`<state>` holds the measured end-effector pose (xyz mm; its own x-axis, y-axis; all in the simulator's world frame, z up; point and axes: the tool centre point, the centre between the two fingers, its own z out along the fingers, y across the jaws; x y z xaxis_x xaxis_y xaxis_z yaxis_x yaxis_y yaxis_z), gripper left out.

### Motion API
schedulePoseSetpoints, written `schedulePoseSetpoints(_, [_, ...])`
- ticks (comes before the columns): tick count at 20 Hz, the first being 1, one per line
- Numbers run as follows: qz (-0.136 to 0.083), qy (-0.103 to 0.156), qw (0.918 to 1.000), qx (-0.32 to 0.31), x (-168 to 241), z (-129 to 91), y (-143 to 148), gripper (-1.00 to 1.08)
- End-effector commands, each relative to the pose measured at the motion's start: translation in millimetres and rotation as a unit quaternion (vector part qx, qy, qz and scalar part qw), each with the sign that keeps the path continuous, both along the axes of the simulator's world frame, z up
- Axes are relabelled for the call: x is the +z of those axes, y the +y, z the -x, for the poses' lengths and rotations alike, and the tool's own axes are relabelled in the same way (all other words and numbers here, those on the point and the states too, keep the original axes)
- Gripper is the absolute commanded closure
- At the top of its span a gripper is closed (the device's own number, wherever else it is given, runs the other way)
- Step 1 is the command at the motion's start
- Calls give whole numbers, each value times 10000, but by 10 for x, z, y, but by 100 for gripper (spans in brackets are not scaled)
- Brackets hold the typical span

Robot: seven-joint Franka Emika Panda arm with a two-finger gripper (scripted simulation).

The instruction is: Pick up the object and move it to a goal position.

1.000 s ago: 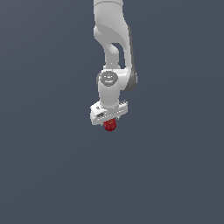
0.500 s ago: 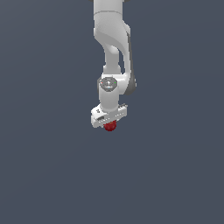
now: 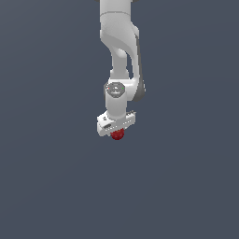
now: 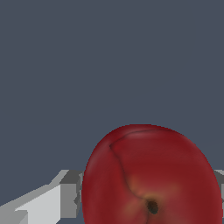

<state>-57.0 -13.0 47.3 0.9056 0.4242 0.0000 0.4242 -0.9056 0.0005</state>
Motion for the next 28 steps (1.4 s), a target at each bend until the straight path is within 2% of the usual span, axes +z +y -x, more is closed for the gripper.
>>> schedulePoseSetpoints(1, [1, -2, 10000, 0, 11, -3, -6, 108])
schedulePoseSetpoints(6, [1, -2, 10000, 0, 146, -19, -72, 108])
schedulePoseSetpoints(12, [-1, -2, 10000, 2, 493, -61, -239, 108])
schedulePoseSetpoints(28, [-13, -3, 10000, 7, 2052, -262, -986, 108])
